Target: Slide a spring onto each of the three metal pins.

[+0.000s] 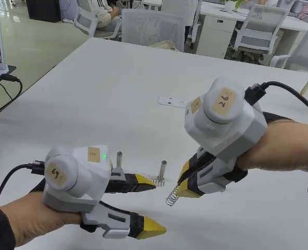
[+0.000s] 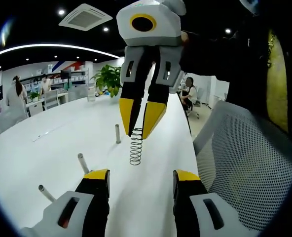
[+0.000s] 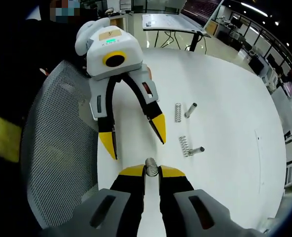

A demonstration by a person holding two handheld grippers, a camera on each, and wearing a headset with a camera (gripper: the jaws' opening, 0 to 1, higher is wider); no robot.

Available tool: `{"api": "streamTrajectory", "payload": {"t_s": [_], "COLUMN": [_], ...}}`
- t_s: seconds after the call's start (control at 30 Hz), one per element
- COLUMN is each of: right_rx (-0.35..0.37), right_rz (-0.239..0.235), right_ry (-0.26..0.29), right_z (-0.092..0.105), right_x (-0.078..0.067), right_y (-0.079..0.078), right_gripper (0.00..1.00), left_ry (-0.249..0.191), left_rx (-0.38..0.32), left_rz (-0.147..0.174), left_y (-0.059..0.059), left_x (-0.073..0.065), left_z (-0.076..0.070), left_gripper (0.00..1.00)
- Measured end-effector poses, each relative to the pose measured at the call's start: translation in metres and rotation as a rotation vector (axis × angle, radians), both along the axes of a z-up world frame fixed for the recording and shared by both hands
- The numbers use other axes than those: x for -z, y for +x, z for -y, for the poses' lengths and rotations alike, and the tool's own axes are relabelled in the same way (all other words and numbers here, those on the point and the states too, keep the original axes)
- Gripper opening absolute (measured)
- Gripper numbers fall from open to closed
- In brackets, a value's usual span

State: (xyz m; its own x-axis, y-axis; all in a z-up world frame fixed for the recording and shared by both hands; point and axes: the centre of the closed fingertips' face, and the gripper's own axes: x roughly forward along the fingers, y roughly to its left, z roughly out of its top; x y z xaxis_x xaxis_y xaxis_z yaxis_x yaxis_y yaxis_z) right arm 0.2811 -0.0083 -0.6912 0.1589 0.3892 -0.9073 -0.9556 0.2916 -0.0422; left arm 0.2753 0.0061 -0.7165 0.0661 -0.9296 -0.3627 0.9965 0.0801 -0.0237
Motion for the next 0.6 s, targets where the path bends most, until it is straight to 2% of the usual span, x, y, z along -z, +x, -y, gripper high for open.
{"api": "streamTrajectory", "payload": {"t_s": [0.13, 0.27, 0.33, 0.43, 0.5, 0.6], "right_rx": [0.002, 0.003, 0.004, 0.009, 0.011, 0.012], "right_rz": [-0.002, -0.002, -0.002, -0.001, -0.001, 0.0], "right_ry": [0.001, 0.0, 0.001, 0.0, 0.0, 0.0], "right_z": [0.0003, 0.0012, 0.0015, 0.0037, 0.0043, 0.0052], "right_x": [0.0003, 0.0006, 0.0, -0.0003, -0.0009, -0.0015], "right_y": [0.0, 0.0, -0.0001, 0.0003, 0.0, 0.0003], "right_gripper": [0.07, 0.07, 0.07, 0.07, 0.07, 0.07], "left_ry": [-0.001, -0.005, -0.013, -0.003, 0.0, -0.003], "left_rx": [-0.013, -0.016, -0.02, -0.022, -0.03, -0.034], "left_rz": [-0.016, -0.017, -0.034, -0.025, -0.038, -0.036], "left_y": [0.0012, 0.0012, 0.0007, 0.0008, 0.0004, -0.0003], "left_x": [0.0005, -0.0015, -0.003, -0.0016, -0.0004, -0.0009], "left_z": [-0.0012, -0.0019, -0.0025, -0.0053, -0.0076, -0.0103], "left_gripper": [0.56, 0.6, 0.64, 0.66, 0.69, 0.72]}}
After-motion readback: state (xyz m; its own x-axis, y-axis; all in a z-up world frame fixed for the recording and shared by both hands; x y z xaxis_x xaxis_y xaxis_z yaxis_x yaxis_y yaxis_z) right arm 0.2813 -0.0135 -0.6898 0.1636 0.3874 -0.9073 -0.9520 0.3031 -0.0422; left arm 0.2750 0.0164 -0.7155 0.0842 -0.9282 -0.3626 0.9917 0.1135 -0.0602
